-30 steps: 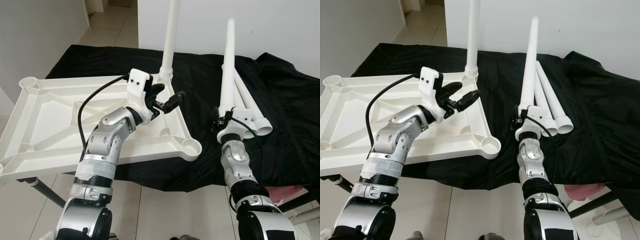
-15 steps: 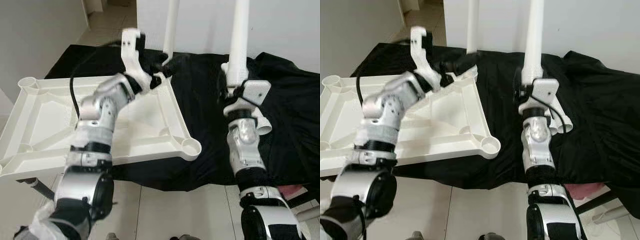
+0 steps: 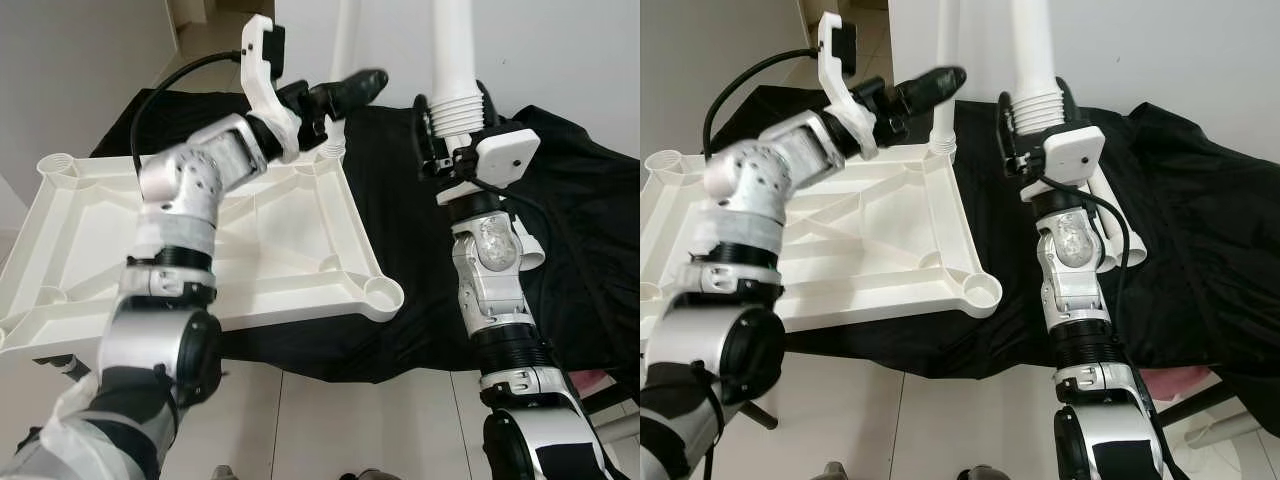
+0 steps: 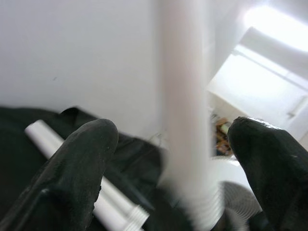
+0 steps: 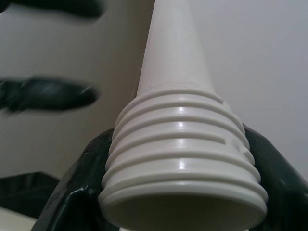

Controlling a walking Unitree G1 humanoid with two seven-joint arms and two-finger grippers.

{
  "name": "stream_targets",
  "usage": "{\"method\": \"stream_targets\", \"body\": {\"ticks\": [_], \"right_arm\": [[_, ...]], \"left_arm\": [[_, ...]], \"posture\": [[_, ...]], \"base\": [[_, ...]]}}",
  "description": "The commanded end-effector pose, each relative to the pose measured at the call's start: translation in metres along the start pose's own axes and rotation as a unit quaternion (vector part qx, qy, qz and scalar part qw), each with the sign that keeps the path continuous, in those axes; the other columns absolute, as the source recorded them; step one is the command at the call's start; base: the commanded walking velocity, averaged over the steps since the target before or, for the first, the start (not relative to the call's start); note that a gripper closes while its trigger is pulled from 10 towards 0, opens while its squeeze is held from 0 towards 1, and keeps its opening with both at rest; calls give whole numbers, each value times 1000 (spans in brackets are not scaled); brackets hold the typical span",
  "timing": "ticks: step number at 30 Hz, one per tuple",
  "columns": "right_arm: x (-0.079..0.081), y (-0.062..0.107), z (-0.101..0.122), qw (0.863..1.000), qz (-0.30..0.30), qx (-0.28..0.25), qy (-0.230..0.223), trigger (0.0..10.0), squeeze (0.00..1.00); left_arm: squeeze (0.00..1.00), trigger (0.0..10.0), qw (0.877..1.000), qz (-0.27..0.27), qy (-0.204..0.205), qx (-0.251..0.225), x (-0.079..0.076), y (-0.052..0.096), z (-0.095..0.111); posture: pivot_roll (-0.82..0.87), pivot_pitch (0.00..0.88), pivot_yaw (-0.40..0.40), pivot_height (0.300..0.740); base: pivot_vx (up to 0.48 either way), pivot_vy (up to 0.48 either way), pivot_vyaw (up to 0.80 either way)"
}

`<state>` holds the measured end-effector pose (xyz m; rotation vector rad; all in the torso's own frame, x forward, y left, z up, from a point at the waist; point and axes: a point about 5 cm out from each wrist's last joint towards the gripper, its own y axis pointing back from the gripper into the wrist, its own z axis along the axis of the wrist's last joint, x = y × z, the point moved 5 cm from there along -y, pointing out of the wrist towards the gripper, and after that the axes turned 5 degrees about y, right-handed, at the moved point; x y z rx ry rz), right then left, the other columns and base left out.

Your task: Building children table

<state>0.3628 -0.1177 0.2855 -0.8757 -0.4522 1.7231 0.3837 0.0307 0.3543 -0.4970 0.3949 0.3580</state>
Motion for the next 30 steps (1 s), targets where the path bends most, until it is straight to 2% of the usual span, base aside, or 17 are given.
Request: {"method": "stream_targets", "body": {"ticks": [1,5,7,9,13,16,21,23,28,29,30], "right_arm": [[6,1,2,1000,18,-1,-2,10000,0],[18,6,-1,999,52,8,-7,10000,0],[29,12,-3,996,82,16,-8,10000,0],[29,12,-3,996,82,16,-8,10000,0],[40,17,-4,994,109,20,-3,10000,0],[55,30,-6,990,138,29,0,10000,0],[60,38,-8,988,149,37,-4,10000,0],[64,46,-10,987,154,46,-8,10000,0],[66,51,-12,986,154,55,-10,10000,0],[67,52,-12,987,153,57,-10,10000,0],[67,52,-12,987,153,57,-10,10000,0]], "left_arm": [[0,10000,995,-97,23,9,-20,0,-2],[0,10000,995,-100,27,13,-20,-2,-2],[0,10000,994,-102,32,18,-20,-4,-2],[0,10000,994,-102,32,18,-20,-4,-2],[0,10000,994,-99,29,26,-19,-6,-3],[0,10000,996,-75,29,28,-11,-10,2],[0,10000,997,-62,29,24,-8,-12,10],[0,10000,999,-36,19,20,-1,-13,20],[0,10000,1000,-5,5,11,8,-9,33],[0,8980,1000,4,5,5,10,-7,38],[0,8980,1000,4,5,5,10,-7,38]], "posture": [[-58,0,-6,740],[-60,0,-4,740],[-63,0,0,740],[-63,0,0,740],[-67,0,8,740],[-72,0,23,740],[-71,0,28,740],[-70,0,36,740],[-72,0,50,740],[-71,0,54,740],[-71,0,54,740]], "base": [[0,0,0],[0,0,0],[0,0,0],[0,0,0],[0,0,0],[0,0,0],[0,0,0],[0,0,0],[0,0,0],[0,0,0],[0,0,0]]}}
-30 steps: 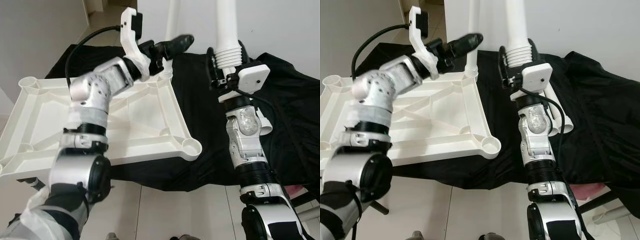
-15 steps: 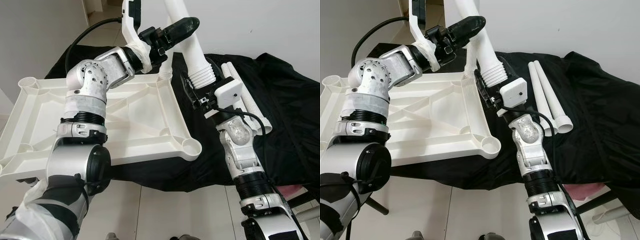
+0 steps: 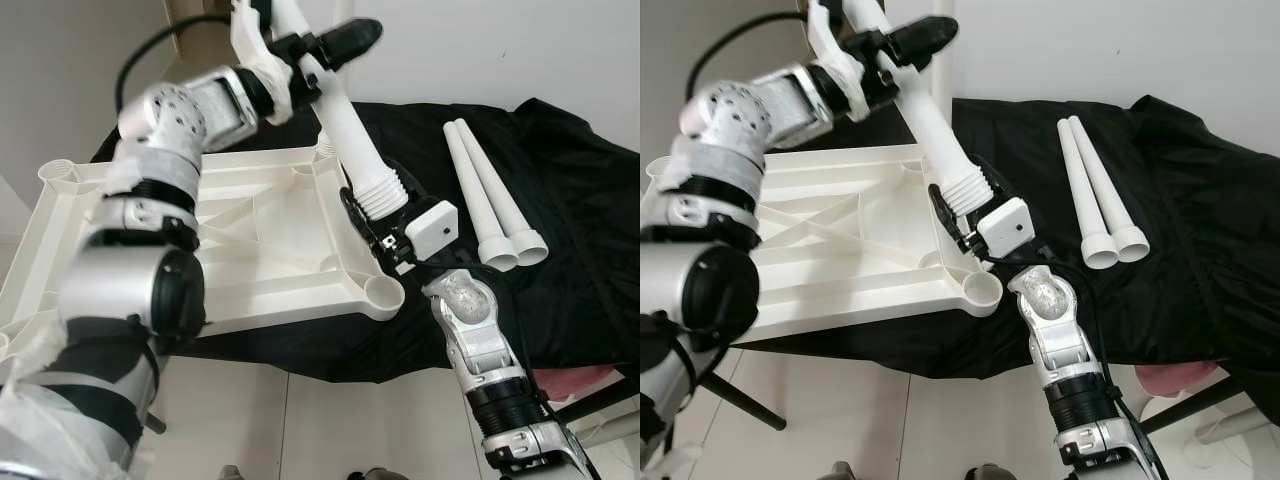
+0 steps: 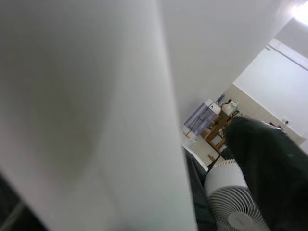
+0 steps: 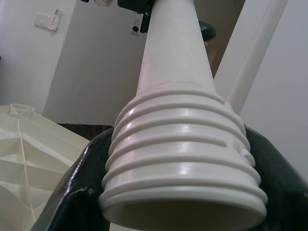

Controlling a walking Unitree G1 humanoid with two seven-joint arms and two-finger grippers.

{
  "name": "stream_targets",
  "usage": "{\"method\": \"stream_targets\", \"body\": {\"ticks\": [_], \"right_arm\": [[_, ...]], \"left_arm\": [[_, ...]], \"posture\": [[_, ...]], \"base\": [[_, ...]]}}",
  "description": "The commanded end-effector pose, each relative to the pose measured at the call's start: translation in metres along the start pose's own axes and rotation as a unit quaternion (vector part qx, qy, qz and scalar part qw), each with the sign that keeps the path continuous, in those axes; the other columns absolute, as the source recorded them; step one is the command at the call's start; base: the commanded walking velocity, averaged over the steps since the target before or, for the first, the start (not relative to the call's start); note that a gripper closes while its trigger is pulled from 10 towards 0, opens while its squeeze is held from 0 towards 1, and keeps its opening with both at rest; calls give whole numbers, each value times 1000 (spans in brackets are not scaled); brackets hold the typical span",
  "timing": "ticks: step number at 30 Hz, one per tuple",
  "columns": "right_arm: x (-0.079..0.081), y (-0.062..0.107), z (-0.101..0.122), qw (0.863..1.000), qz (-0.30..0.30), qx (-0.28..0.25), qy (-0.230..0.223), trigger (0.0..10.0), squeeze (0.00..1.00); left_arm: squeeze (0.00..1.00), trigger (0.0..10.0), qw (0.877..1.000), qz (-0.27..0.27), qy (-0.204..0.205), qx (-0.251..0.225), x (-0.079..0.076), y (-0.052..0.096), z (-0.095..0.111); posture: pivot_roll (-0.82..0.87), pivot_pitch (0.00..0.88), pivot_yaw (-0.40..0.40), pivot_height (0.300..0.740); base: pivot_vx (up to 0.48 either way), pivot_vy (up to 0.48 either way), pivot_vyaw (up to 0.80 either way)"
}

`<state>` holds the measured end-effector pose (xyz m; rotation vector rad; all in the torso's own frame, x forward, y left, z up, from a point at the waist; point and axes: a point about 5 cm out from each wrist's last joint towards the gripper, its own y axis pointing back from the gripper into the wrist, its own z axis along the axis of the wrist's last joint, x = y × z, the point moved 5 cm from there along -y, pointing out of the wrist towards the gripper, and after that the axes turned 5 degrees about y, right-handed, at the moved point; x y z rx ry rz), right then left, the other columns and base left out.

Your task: Building children table

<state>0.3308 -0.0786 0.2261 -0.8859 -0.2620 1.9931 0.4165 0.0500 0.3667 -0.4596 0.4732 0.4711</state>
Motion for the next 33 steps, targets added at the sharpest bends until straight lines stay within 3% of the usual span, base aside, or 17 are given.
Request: {"method": "stream_targets", "body": {"ticks": [1,13,19,20,22,23,25,26,33], "right_arm": [[8,2,-4,1000,10,12,-2,10000,0],[10,-1,-7,1000,8,17,-6,10000,0],[8,-2,-10,999,-9,26,-29,10000,0],[7,-1,-11,999,-17,29,-42,10000,694],[7,-1,-11,999,-17,29,-42,10000,694],[5,0,-12,998,-23,31,-57,10000,1000],[4,1,-13,997,-29,32,-64,10000,1000],[3,2,-14,996,-34,34,-70,10000,1000],[-1,13,-26,988,-73,67,-117,10000,1000]], "left_arm": [[0,0,999,-47,-10,-12,-13,1,13],[0,0,999,8,20,-34,7,7,20],[0,0,999,26,19,-36,16,11,21],[0,0,999,28,20,-36,17,11,21],[0,0,999,28,20,-36,17,11,21],[0,0,999,31,21,-36,18,12,21],[0,0,998,37,23,-36,20,12,21],[0,10000,998,44,23,-35,22,13,21],[0,10000,996,77,-3,-49,32,18,26]], "posture": [[-69,0,56,740],[-52,0,42,740],[-50,0,39,740],[-50,0,36,740],[-50,0,36,740],[-49,0,36,740],[-49,0,36,740],[-52,0,35,740],[-49,1,28,740]], "base": [[0,0,0],[0,0,0],[0,0,0],[0,0,0],[0,0,0],[0,0,0],[0,0,0],[0,0,0],[0,0,0]]}}
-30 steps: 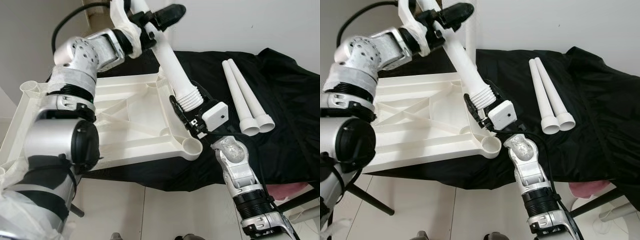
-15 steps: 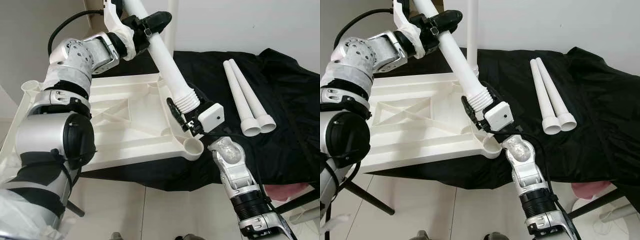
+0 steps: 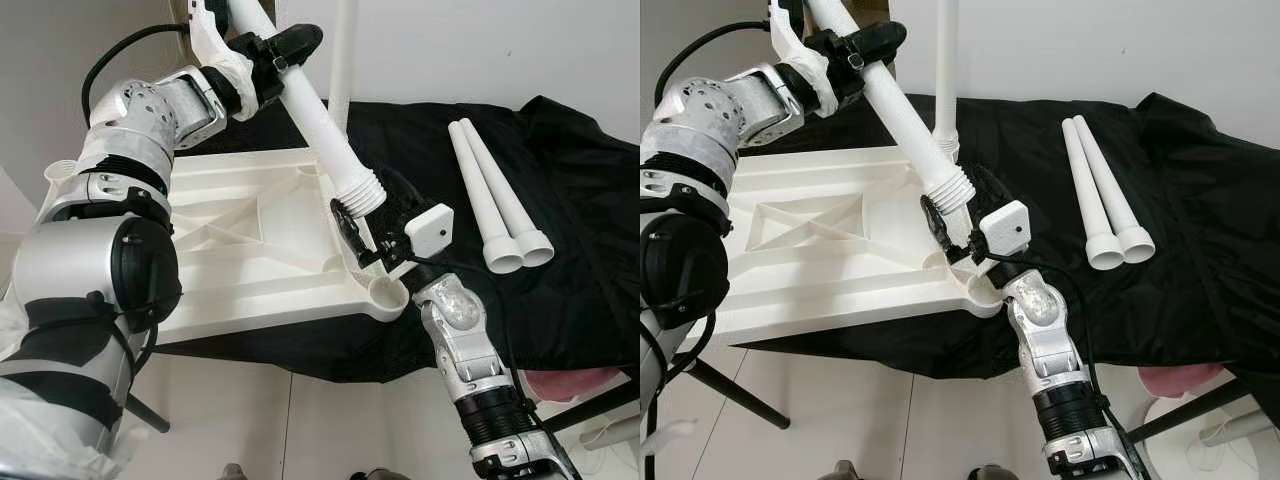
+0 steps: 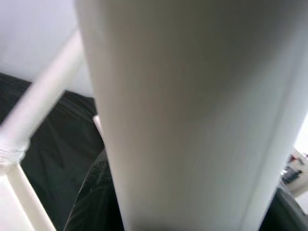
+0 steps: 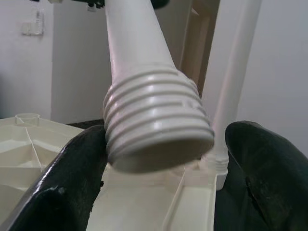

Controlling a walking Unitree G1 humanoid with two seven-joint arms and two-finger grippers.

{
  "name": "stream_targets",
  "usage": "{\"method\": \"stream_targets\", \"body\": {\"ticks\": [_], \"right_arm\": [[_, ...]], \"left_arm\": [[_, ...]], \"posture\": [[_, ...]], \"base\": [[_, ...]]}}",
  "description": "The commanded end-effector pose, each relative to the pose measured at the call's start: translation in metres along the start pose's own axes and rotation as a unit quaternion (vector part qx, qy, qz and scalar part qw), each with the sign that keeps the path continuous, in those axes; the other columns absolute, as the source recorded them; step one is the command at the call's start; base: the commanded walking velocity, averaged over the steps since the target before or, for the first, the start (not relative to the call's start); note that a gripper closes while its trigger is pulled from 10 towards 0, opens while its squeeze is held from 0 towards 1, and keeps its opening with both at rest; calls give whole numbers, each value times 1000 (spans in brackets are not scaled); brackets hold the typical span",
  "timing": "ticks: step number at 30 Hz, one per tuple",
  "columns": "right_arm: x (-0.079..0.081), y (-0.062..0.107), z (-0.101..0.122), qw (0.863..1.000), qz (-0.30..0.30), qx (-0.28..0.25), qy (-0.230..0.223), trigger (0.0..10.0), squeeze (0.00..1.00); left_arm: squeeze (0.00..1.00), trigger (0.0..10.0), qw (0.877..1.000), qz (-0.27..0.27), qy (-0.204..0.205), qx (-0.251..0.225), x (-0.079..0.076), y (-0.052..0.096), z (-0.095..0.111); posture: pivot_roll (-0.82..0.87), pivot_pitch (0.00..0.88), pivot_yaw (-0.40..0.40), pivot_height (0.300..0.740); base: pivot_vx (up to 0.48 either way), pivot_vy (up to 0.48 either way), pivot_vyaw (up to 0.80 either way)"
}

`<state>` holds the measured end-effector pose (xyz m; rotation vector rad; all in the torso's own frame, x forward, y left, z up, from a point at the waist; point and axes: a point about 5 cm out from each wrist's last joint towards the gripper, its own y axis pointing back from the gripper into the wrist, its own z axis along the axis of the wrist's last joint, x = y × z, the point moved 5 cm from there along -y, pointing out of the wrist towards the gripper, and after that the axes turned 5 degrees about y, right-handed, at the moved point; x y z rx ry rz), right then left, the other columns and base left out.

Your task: Building children table

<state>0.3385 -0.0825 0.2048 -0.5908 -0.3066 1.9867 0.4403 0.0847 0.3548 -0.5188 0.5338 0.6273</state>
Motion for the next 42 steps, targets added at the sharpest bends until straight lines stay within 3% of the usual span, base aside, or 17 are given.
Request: {"method": "stream_targets", "body": {"ticks": [1,2,3,4,11,13,15,22,26,31,33,35,42], "right_arm": [[-9,7,-7,999,-33,21,-23,10000,1000],[-10,9,-11,998,-39,31,-27,10000,494],[-10,9,-11,998,-39,31,-27,10000,494],[-10,11,-13,998,-41,38,-31,10000,0],[-15,13,-20,996,-57,61,-40,10000,0],[-19,8,-22,995,-61,80,-30,10000,0],[-21,6,-22,994,-62,86,-29,10000,0],[-4,-17,-14,994,-18,87,-67,10000,0],[-2,-22,-14,994,-14,90,-67,10000,0],[8,-35,-16,991,6,111,-73,10000,0],[8,-35,-16,991,6,111,-73,10000,0],[9,-42,-21,988,6,133,-75,10000,0],[4,-55,-28,985,-5,161,-54,10000,0]], "left_arm": [[0,10000,999,9,-41,-9,-2,0,10],[0,10000,997,24,-67,-8,2,0,10],[0,10000,997,24,-67,-8,2,0,10],[0,10000,996,33,-84,-6,5,0,9],[0,10000,988,50,-148,-5,9,1,7],[0,10000,980,56,-188,-5,7,-2,5],[0,10000,978,57,-201,-6,7,-3,4],[0,10000,958,51,-282,-1,-4,-17,-20],[0,10000,955,47,-293,0,-9,-20,-27],[0,10000,946,25,-323,0,-27,-30,-49],[0,10000,946,25,-323,0,-27,-30,-49],[0,10000,948,7,-317,0,-41,-38,-64],[0,10000,948,-17,-318,9,-60,-47,-87]], "posture": [[-47,0,25,740],[-45,0,23,740],[-45,0,23,740],[-44,0,20,740],[-45,0,10,740],[-45,0,9,740],[-45,0,9,740],[-39,1,2,740],[-35,0,0,740],[-24,0,-5,740],[-24,0,-5,740],[-22,0,-7,740],[-21,0,-7,740]], "base": [[0,0,0],[0,0,0],[0,0,0],[0,0,0],[0,0,0],[0,0,0],[0,0,0],[0,0,0],[0,0,0],[0,0,0],[0,0,0],[0,0,0],[0,0,0]]}}
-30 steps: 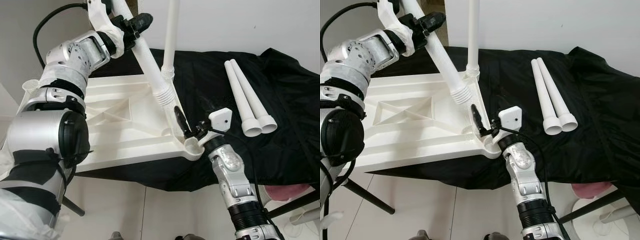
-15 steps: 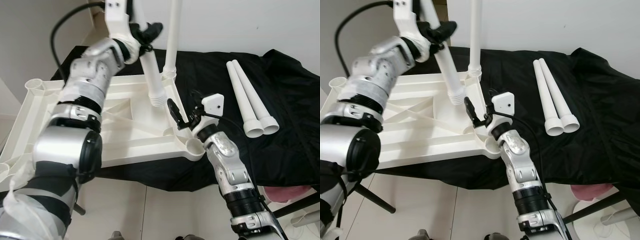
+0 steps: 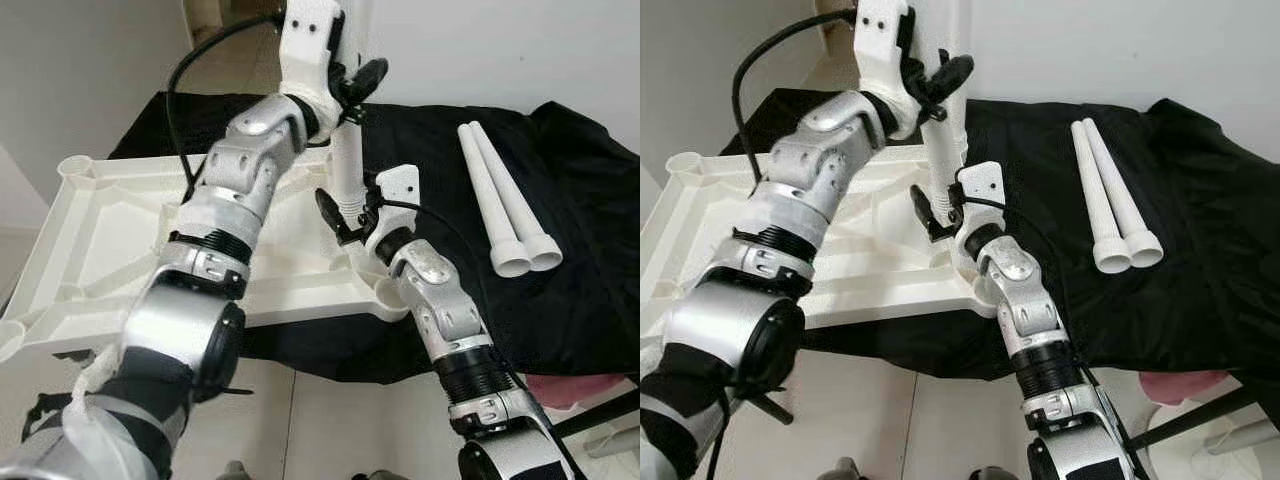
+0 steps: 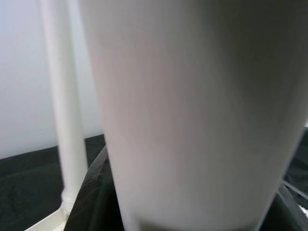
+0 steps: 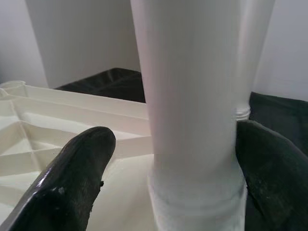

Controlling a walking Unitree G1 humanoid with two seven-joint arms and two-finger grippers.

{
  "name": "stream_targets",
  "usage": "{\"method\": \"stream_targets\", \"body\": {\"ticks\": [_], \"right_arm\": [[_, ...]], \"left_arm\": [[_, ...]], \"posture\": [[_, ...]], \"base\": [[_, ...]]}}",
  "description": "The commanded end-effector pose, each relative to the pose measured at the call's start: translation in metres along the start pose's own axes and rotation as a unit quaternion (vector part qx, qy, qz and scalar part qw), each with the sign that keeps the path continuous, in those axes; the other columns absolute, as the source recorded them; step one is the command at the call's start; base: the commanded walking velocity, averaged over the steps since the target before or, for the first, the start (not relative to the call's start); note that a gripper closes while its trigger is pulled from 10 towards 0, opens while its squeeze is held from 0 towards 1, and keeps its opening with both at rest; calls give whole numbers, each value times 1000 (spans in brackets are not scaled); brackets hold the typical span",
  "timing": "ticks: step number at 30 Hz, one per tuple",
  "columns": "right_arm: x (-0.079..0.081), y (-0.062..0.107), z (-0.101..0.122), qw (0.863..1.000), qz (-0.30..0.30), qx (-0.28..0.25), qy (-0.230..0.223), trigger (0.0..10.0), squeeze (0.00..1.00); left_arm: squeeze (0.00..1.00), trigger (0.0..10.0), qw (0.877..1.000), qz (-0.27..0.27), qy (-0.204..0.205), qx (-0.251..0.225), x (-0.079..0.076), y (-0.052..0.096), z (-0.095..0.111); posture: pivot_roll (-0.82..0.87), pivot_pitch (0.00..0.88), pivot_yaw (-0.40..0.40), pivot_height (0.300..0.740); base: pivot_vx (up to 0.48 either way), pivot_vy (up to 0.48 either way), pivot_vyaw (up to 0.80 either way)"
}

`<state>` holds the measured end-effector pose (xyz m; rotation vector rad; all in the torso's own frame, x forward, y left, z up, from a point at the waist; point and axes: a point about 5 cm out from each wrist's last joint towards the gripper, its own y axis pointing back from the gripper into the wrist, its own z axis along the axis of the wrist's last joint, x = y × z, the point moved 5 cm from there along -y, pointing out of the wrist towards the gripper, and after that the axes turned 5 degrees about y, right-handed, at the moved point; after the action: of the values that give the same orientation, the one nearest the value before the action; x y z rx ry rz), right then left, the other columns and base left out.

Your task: Building children table

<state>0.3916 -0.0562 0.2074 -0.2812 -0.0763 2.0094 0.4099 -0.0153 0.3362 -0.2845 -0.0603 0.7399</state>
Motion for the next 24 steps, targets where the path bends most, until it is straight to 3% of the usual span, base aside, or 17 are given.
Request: {"method": "stream_targets", "body": {"ticks": [1,14,15,16,17,18,20,21,24], "right_arm": [[-1,-5,-3,1000,-7,13,14,10000,0],[-13,-19,5,998,-25,15,56,10000,0],[-13,-19,6,998,-23,12,58,7725,0],[-12,-19,7,998,-21,11,57,4706,0],[-12,-20,7,998,-21,11,56,4314,0],[-12,-21,7,998,-21,11,54,824,0],[-12,-21,7,998,-22,11,54,824,0],[-12,-21,7,998,-22,9,53,0,0],[-12,-21,7,998,-25,8,55,0,0]], "left_arm": [[0,10000,1000,-21,-10,-1,-16,-5,1],[0,10000,999,-32,-10,-3,-36,-7,-3],[0,10000,999,-33,-12,-3,-37,-7,-3],[0,10000,999,-35,-15,-3,-38,-7,-2],[0,10000,999,-34,-15,-3,-39,-7,-3],[0,10000,999,-35,-16,-3,-40,-7,-3],[0,10000,999,-35,-16,-3,-41,-7,-3],[0,10000,999,-36,-15,-3,-42,-7,-3],[0,10000,999,-38,-16,-1,-44,-7,-4]], "posture": [[-21,0,-9,740],[-14,0,-18,740],[-13,0,-20,740],[-13,0,-20,740],[-13,0,-20,740],[-13,0,-19,740],[-13,0,-19,740],[-15,0,-17,740],[-15,0,-15,740]], "base": [[0,0,0],[0,0,0],[0,0,0],[0,0,0],[0,0,0],[0,0,0],[0,0,0],[0,0,0],[0,0,0]]}}
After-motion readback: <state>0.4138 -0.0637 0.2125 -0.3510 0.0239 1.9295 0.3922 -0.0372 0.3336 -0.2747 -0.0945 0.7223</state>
